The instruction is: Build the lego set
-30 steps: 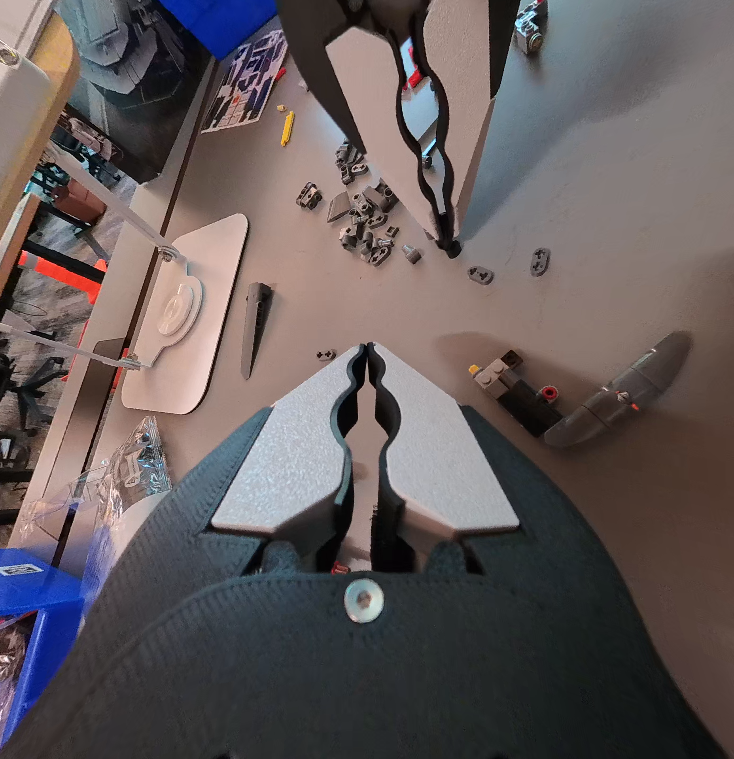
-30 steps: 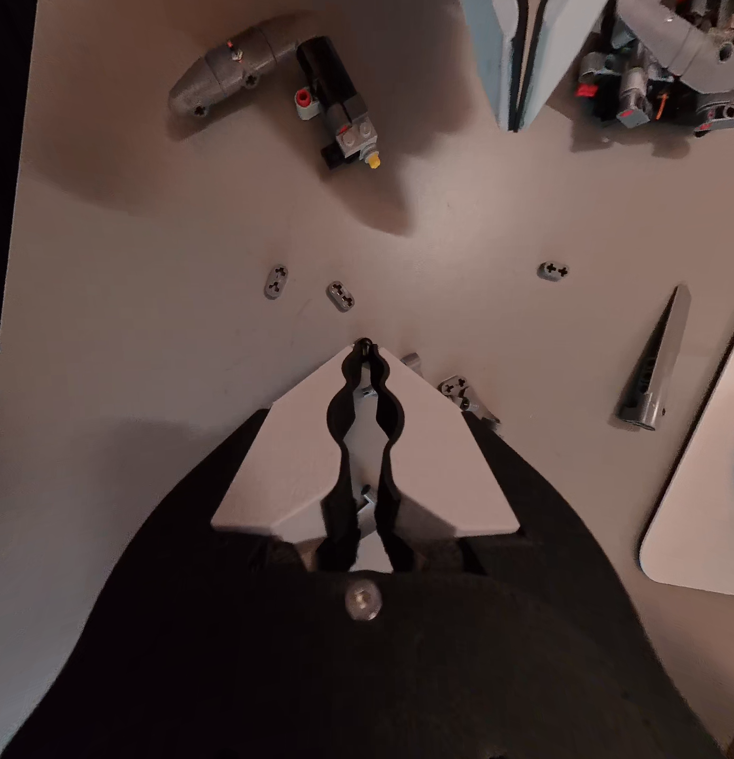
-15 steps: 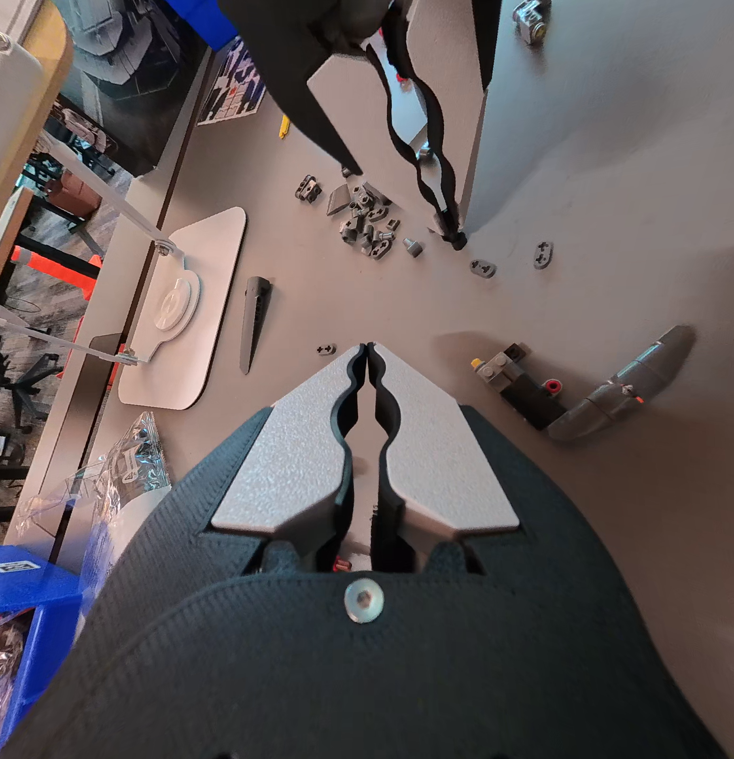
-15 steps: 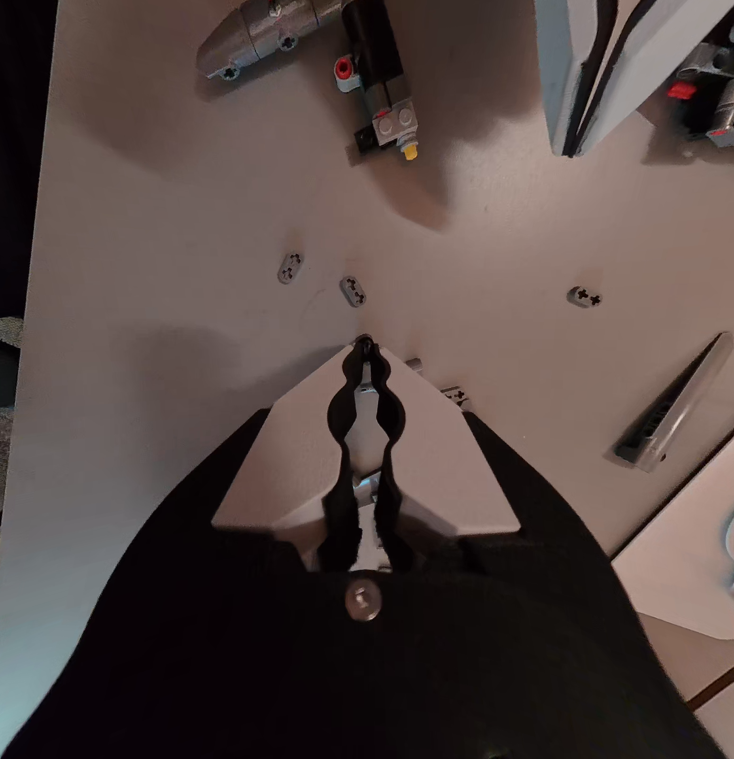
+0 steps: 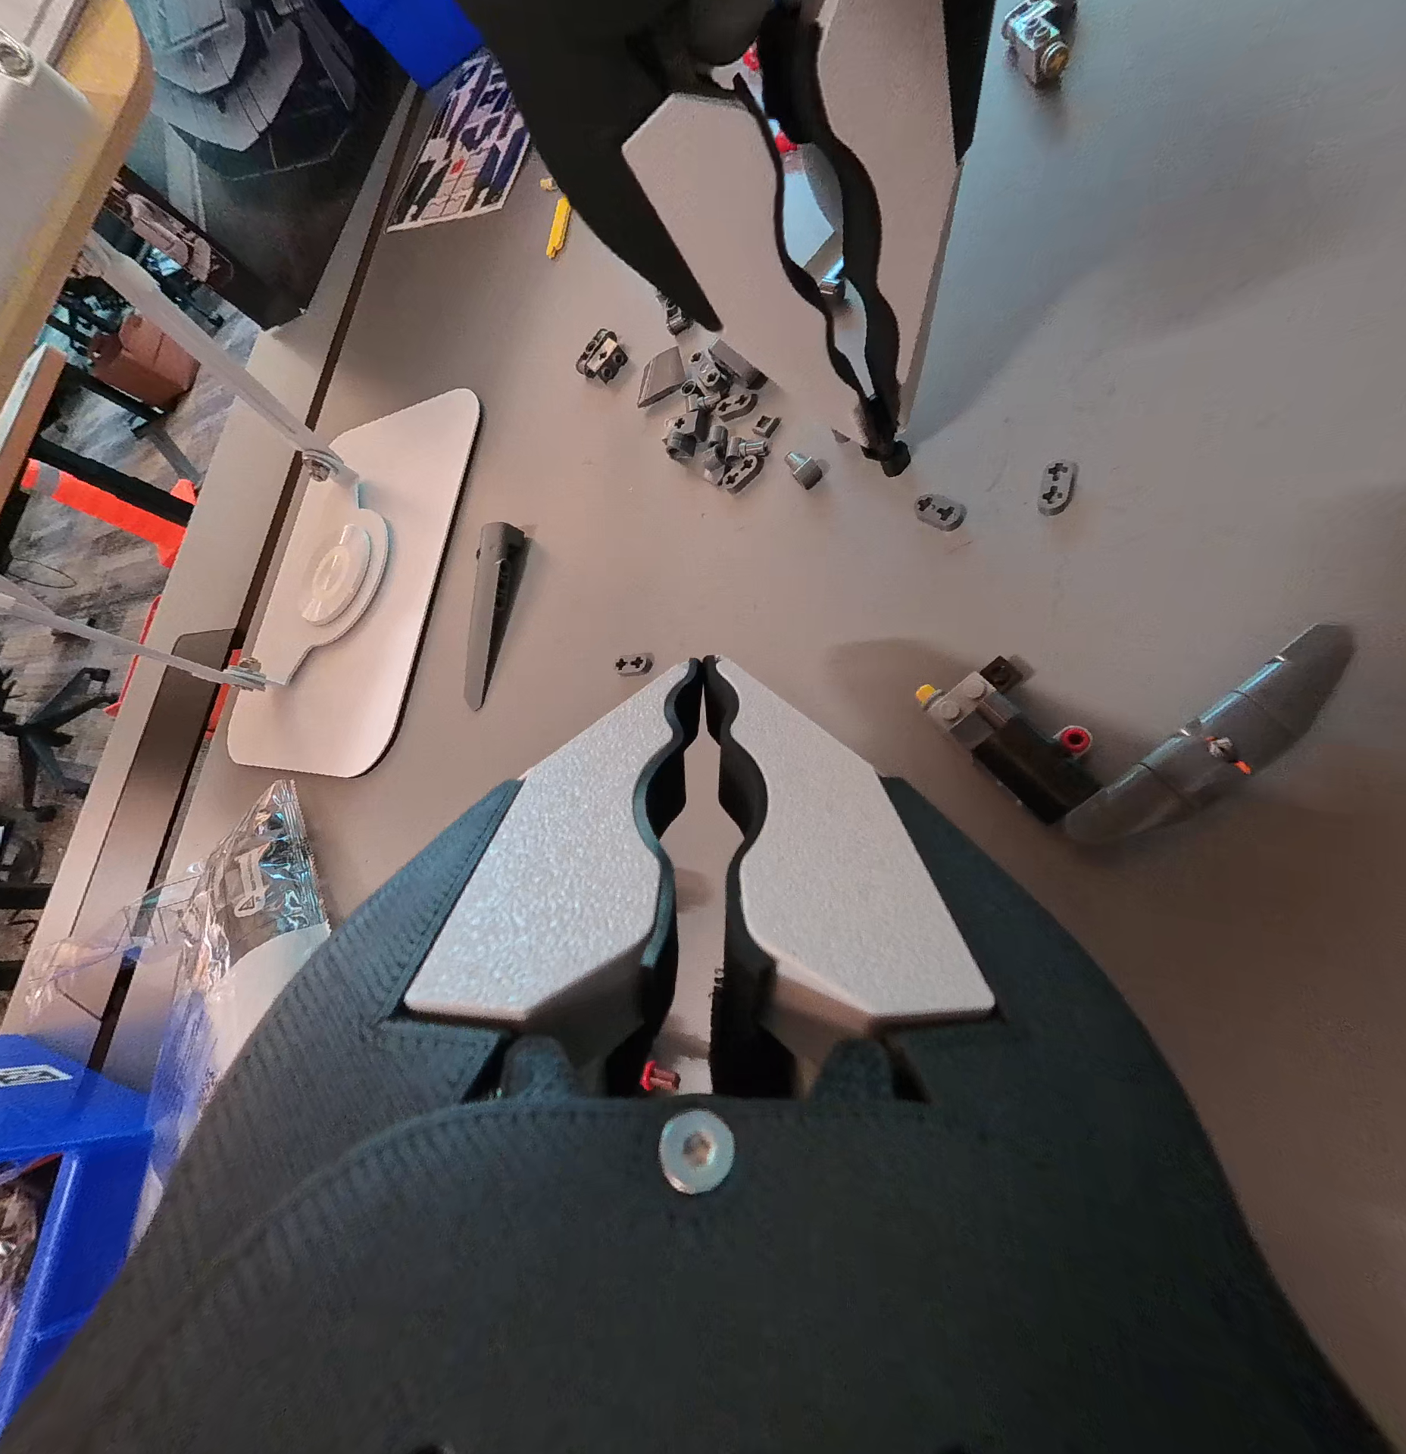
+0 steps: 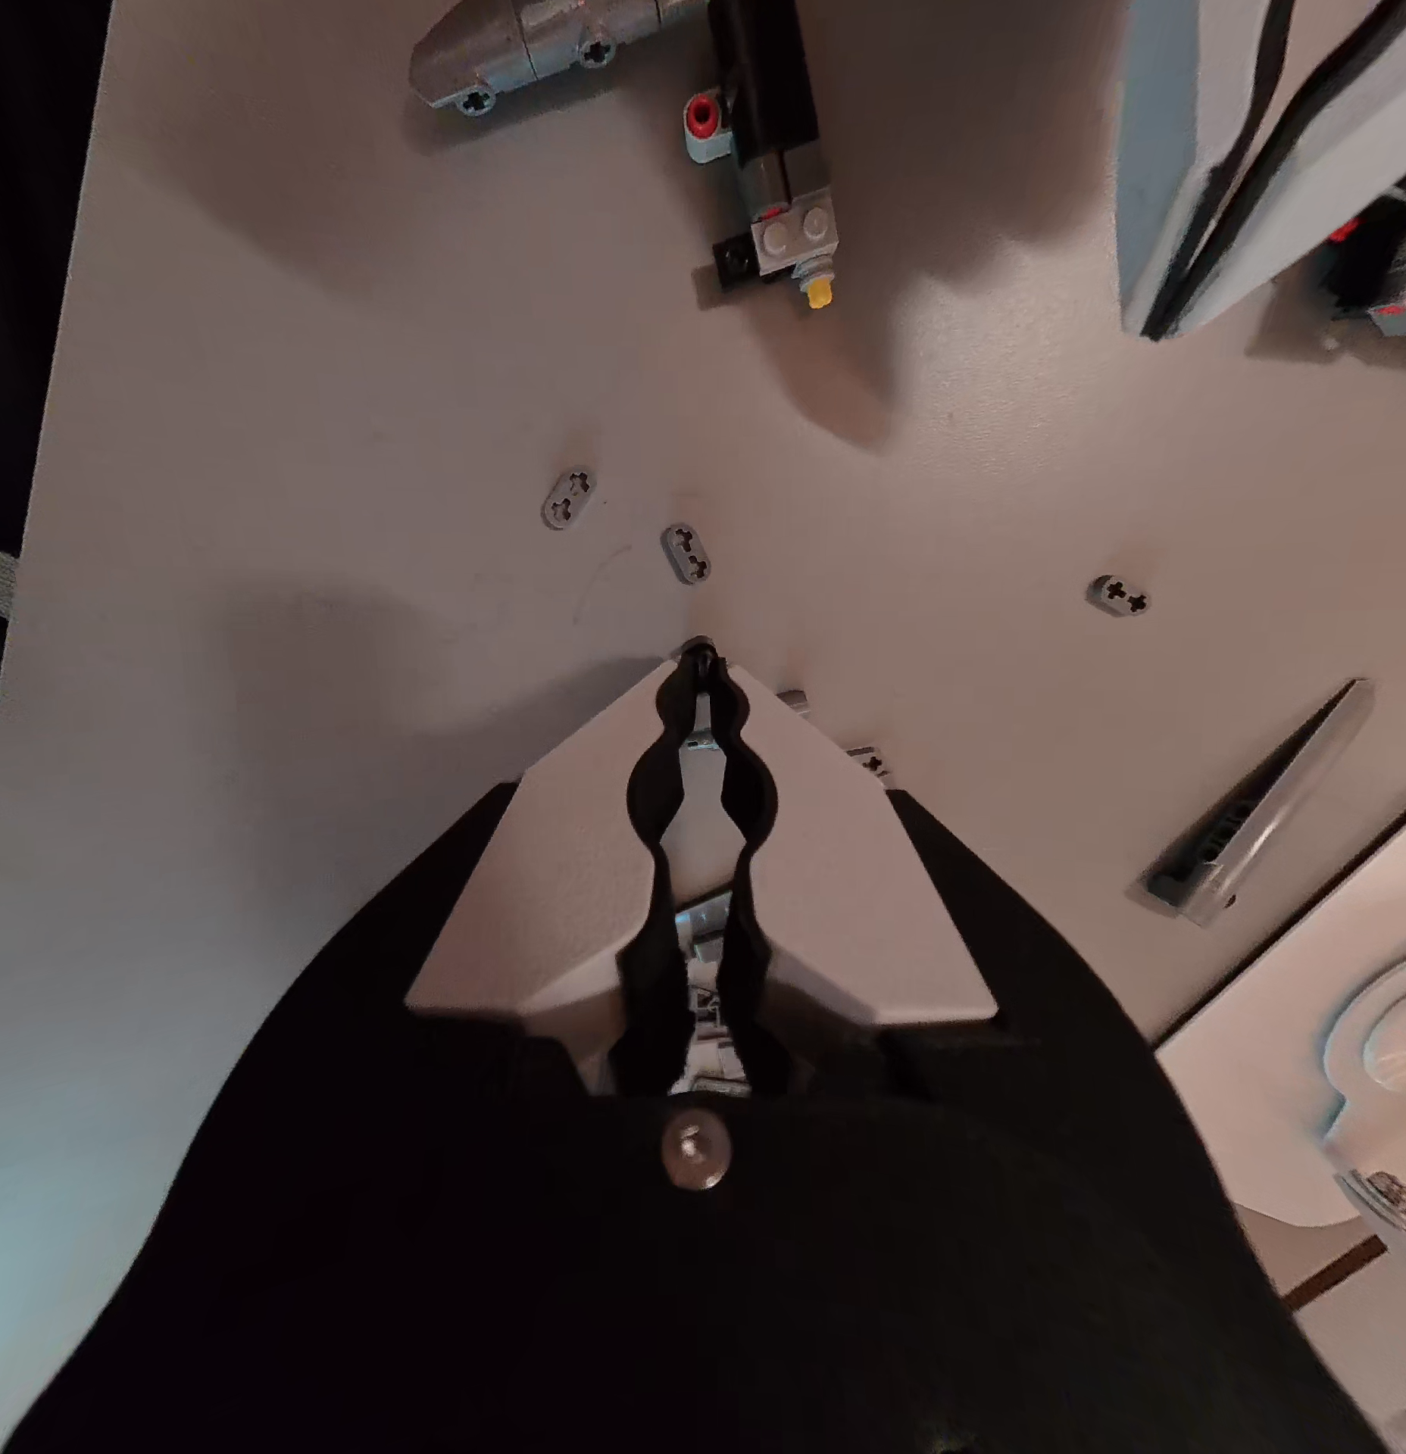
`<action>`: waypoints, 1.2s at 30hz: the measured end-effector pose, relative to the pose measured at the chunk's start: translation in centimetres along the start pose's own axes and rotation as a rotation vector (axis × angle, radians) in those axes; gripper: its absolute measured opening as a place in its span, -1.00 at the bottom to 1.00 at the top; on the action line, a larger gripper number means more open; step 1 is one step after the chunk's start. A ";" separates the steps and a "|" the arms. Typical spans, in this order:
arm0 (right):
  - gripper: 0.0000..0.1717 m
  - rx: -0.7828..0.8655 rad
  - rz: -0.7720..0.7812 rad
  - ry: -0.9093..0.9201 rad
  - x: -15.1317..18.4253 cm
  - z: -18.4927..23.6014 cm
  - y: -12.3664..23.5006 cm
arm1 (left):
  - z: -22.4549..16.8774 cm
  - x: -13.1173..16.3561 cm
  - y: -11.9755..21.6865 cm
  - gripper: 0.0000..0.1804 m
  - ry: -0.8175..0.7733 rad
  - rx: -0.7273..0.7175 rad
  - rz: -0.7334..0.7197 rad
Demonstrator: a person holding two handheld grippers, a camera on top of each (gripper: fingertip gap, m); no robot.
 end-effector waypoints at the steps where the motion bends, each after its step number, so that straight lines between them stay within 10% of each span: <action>1: -1.00 0.001 0.011 0.011 0.0 0.0 0.0 | 0.0 0.0 0.0 -1.00 0.000 0.001 0.001; 36: -0.99 0.026 0.013 0.050 0.4 0.1 -0.2 | 0.4 0.2 -0.1 -1.00 0.013 0.000 0.001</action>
Point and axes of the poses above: each gripper's, where its closed fingertips meet, y back along the fingers, x out of its underside, z = x × y across the jaws, the point moved 2 cm from there along y, back along the fingers, and after that the axes turned 3 degrees about -x, right-handed, at the moved point
